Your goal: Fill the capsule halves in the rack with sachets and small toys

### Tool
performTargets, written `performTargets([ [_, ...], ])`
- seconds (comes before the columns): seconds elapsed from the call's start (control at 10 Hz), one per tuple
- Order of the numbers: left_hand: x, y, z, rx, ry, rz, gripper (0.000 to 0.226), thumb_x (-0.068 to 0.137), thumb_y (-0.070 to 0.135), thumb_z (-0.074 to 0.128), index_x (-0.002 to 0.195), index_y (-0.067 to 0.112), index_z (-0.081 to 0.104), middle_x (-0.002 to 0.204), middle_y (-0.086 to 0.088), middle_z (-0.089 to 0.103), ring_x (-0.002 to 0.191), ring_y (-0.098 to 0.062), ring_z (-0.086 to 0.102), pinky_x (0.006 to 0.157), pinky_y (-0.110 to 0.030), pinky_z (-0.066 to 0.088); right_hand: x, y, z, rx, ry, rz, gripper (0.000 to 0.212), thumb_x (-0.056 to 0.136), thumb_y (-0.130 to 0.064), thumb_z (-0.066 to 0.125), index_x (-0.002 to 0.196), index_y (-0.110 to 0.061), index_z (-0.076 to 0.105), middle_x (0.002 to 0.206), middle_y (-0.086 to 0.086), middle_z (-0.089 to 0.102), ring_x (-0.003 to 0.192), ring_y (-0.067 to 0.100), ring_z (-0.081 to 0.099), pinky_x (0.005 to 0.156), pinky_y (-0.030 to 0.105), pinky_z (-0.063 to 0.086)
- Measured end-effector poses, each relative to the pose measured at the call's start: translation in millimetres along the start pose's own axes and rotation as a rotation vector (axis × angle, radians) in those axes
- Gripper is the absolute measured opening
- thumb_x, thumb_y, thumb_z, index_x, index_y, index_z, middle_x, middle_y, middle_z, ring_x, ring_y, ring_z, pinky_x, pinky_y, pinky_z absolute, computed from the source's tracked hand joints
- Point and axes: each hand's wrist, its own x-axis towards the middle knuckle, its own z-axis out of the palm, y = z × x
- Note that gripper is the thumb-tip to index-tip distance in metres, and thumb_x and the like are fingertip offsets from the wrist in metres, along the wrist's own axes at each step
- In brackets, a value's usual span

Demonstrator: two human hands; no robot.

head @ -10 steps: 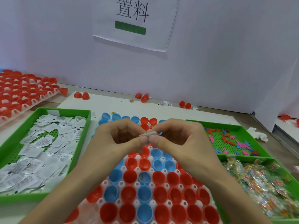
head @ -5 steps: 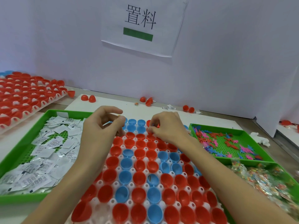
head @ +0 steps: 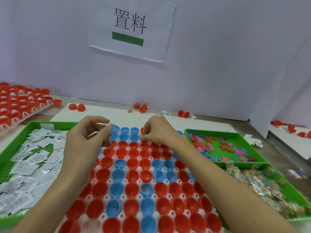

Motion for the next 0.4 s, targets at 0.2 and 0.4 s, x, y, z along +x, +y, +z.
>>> performTargets([
  [0.2, 0, -1, 0, 0.022, 0.002, 0.005, 0.012, 0.089, 0.009, 0.069, 0.089, 0.021, 0.067, 0.065, 0.005, 0.063, 0.053, -0.008, 0.057, 0.067, -0.031, 0.052, -2, 5, -9, 0.103, 0.0, 0.021, 0.018, 0.076, -0.026, 0.083, 0.091, -0.017, 0.079, 0.081, -0.01, 0.065, 0.091, 0.014, 0.066, 0.092, 0.043, 0.054],
  [0.4, 1, 0, 0, 0.058, 0.01, 0.005, 0.01, 0.089, 0.01, 0.069, 0.09, 0.02, 0.068, 0.063, 0.005, 0.062, 0.052, -0.009, 0.057, 0.068, -0.032, 0.052, -4, 8, -15, 0.164, -0.04, -0.013, 0.018, 0.081, -0.032, 0.079, 0.093, -0.019, 0.077, 0.094, -0.003, 0.072, 0.092, 0.013, 0.067, 0.09, 0.042, 0.056],
])
